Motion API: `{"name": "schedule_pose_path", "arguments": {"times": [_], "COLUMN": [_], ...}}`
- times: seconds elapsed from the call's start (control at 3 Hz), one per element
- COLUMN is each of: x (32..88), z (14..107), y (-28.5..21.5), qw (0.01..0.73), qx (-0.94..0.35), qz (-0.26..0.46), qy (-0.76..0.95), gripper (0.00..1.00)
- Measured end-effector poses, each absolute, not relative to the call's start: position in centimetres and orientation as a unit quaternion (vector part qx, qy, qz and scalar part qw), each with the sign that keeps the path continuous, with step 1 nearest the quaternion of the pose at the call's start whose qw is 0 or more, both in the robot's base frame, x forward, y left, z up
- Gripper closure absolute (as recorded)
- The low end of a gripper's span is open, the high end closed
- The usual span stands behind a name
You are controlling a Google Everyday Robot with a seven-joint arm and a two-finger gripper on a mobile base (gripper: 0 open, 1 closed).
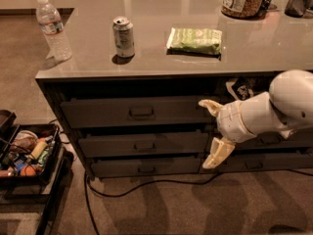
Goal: Open middle drawer
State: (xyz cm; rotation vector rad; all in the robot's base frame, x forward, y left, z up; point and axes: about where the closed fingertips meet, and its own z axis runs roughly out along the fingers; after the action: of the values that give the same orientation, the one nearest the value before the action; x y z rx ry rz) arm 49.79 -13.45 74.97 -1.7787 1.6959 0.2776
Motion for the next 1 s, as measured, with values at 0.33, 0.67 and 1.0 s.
{"name": "schedule_pose_path", "arguments": {"times": [0.33, 0.67, 1.0], "x": [51.4, 51.4, 51.9], "z": [75.6, 75.6, 71.9], "y": [-14.1, -14.0, -13.0], "qw": [0.357, 0.357, 0.346], "qx": [-0.676, -0.675, -0.674], "qz": [0.069, 0.07, 0.079], "qy": [0.641, 0.642, 0.648], "gripper": [0.0, 0.0, 0.0]}}
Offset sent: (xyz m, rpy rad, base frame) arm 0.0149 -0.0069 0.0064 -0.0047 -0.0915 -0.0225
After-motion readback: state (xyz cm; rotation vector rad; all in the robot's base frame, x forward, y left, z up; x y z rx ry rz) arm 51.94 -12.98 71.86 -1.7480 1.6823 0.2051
